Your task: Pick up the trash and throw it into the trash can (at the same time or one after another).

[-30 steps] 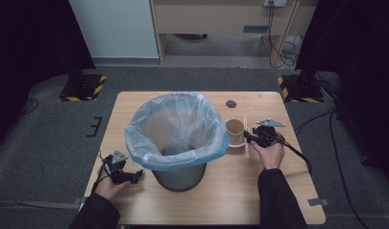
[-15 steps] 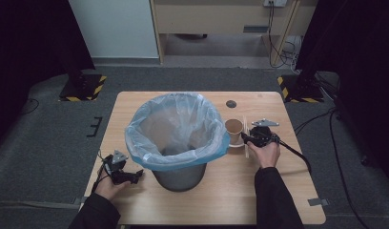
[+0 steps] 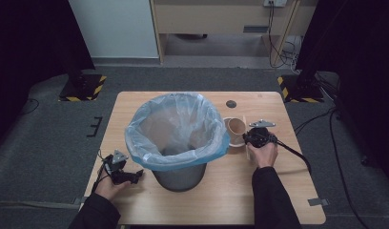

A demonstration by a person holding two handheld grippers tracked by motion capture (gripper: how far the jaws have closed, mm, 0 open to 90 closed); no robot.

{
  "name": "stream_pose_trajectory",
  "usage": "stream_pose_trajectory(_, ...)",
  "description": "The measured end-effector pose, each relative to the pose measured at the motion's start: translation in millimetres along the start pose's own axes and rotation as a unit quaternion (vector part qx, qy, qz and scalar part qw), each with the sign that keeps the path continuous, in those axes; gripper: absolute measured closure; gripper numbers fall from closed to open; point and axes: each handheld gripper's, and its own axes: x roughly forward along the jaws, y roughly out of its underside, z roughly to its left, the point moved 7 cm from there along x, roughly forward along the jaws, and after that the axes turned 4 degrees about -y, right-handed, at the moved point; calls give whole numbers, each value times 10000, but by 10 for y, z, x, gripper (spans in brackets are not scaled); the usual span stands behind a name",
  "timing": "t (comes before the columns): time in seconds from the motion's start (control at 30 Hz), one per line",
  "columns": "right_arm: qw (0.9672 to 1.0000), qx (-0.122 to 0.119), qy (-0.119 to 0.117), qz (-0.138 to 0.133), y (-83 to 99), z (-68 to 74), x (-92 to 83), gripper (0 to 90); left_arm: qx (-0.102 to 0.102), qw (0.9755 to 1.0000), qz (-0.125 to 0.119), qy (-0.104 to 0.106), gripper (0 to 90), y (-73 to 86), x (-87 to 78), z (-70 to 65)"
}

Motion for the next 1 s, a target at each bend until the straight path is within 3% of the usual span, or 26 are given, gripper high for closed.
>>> stream_pose_trajectory(0.27,9999,31,-75,-67,-16,9,-28,802,4,10000,2,1,0,0,0,0)
stream_pose_trajectory(1.0,9992,119,-299,-249,-90,-1,-122,805,6,10000,-2,4,0,-2,2,-1)
